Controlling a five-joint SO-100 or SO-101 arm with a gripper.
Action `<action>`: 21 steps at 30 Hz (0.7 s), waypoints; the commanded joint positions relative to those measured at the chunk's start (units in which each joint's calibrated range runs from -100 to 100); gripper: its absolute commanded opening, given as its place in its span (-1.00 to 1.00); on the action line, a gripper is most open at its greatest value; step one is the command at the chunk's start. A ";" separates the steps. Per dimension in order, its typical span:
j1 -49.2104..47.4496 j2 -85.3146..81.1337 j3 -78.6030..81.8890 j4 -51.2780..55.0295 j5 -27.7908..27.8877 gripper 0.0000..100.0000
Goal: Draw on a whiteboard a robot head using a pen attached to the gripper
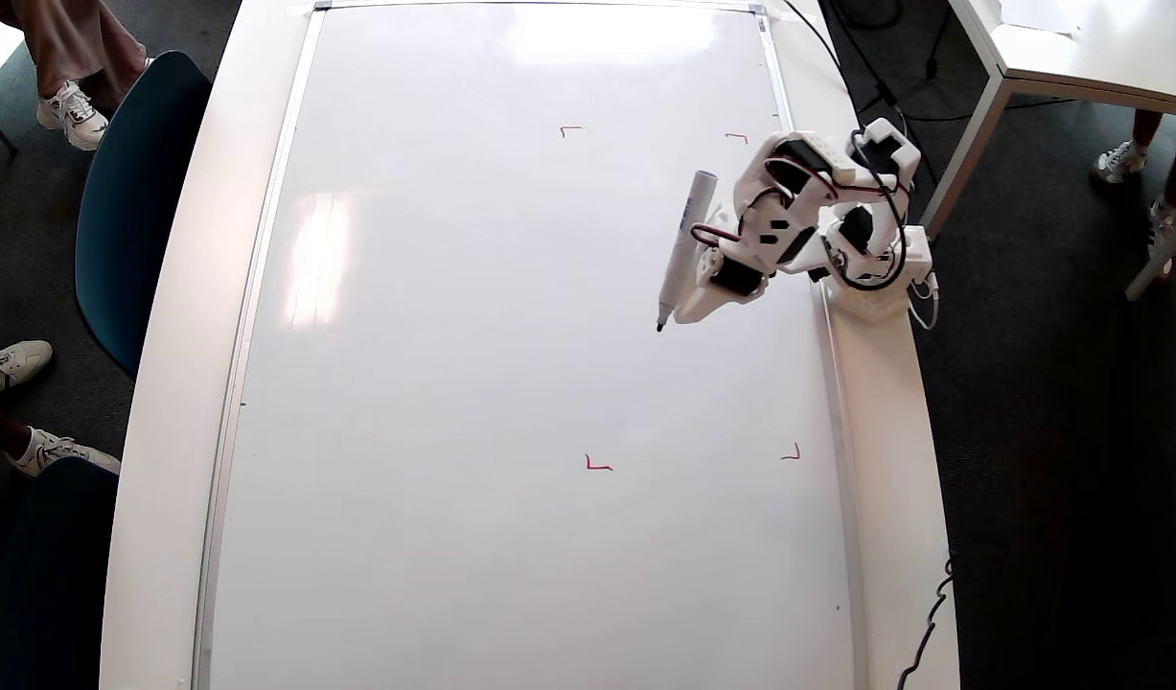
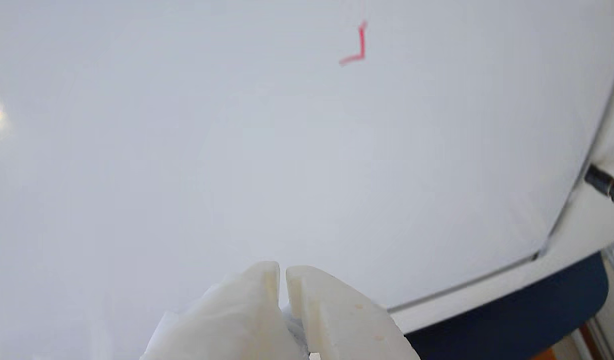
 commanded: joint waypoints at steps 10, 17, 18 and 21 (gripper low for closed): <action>0.44 15.81 -1.21 -3.20 10.01 -0.98; 1.92 21.45 -1.12 -11.28 11.82 -0.98; 1.99 21.96 -1.12 -11.28 11.82 -0.98; 2.06 23.64 -0.94 -11.28 11.82 -0.98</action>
